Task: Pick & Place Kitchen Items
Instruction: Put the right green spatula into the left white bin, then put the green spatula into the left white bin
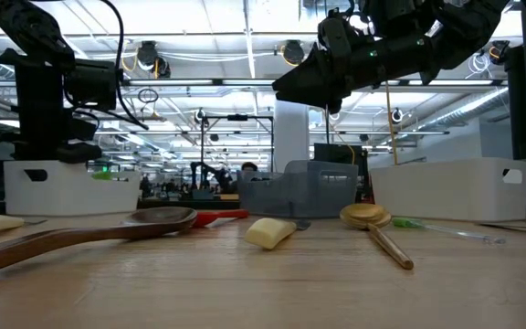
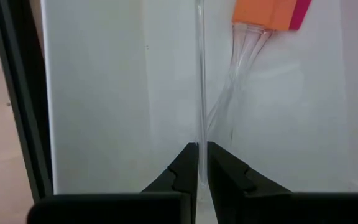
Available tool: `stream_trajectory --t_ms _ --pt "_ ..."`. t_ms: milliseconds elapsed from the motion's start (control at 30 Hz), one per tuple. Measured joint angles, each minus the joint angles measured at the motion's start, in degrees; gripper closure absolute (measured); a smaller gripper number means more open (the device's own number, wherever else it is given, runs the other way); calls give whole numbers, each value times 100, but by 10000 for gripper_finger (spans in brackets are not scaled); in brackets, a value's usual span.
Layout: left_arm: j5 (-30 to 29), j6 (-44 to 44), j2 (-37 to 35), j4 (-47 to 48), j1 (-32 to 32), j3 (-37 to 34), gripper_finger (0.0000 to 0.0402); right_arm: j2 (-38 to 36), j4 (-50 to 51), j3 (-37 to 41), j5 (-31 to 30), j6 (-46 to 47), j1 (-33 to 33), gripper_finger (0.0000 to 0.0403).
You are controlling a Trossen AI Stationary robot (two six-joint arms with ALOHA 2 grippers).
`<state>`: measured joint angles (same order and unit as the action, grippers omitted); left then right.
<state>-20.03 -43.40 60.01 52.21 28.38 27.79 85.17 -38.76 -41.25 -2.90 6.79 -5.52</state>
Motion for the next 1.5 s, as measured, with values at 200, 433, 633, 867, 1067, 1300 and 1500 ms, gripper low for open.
stream_trajectory --t_ms 200,433,633,867,1067,1300,1500 --pt "33 108 0 0 0 0 370 0 0 0 0 1 0 248" --pt "-75 165 0 -102 0 0 370 0 0 0 0 2 0 248" --pt "46 637 0 -335 0 0 371 0 2 0 0 2 0 248" --pt "51 626 0 -459 0 0 371 0 0 0 0 1 0 248" --pt "239 618 0 -456 0 0 370 0 0 0 0 0 -2 248" --pt "241 831 0 -457 -1 0 327 2 0 0 0 0 0 248" --pt "199 901 0 -461 0 0 280 2 0 0 0 0 0 248"
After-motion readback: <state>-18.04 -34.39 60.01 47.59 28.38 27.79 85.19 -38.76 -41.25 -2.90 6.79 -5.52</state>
